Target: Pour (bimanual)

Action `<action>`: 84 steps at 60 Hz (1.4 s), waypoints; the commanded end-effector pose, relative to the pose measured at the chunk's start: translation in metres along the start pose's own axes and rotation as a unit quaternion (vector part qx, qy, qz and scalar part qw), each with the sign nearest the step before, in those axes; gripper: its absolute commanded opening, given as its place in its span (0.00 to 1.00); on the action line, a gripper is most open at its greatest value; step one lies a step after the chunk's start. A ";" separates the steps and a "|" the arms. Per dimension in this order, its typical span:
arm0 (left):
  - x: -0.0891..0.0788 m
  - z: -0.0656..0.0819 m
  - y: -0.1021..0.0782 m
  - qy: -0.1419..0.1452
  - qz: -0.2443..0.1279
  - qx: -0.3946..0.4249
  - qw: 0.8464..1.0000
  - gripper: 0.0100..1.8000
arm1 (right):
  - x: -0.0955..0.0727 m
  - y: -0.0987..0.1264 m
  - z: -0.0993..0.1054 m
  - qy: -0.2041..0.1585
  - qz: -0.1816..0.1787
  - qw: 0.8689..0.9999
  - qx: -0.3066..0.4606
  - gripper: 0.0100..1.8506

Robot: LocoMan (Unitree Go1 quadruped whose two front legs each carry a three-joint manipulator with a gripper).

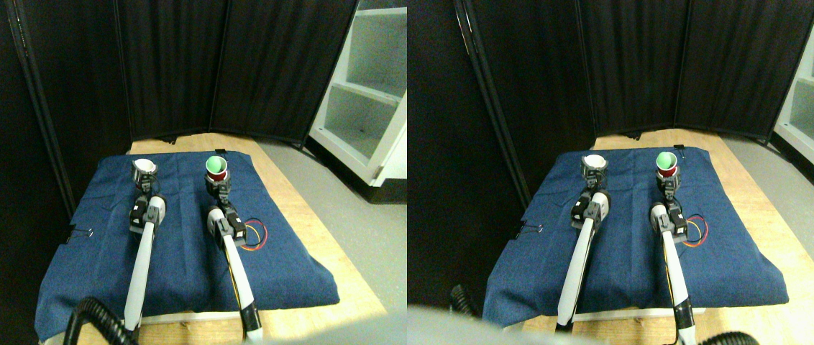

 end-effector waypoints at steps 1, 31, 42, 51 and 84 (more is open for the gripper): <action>-0.005 -0.001 -0.020 0.004 -0.026 -0.014 1.000 0.18 | -0.002 0.014 -0.001 0.009 0.027 1.000 -0.002 0.17; -0.018 -0.014 -0.045 0.053 -0.025 0.003 0.998 0.18 | -0.005 0.046 -0.002 0.047 0.060 0.996 -0.039 0.17; -0.019 -0.019 -0.041 0.066 -0.024 0.004 0.998 0.18 | -0.009 0.059 -0.002 0.052 0.059 0.995 -0.055 0.17; -0.020 -0.020 -0.041 0.064 -0.022 0.004 0.998 0.18 | -0.009 0.069 0.000 0.059 0.065 0.993 -0.073 0.17; -0.015 -0.028 -0.059 0.080 -0.018 0.009 0.997 0.18 | 0.001 0.096 -0.017 0.048 0.062 0.991 -0.105 0.17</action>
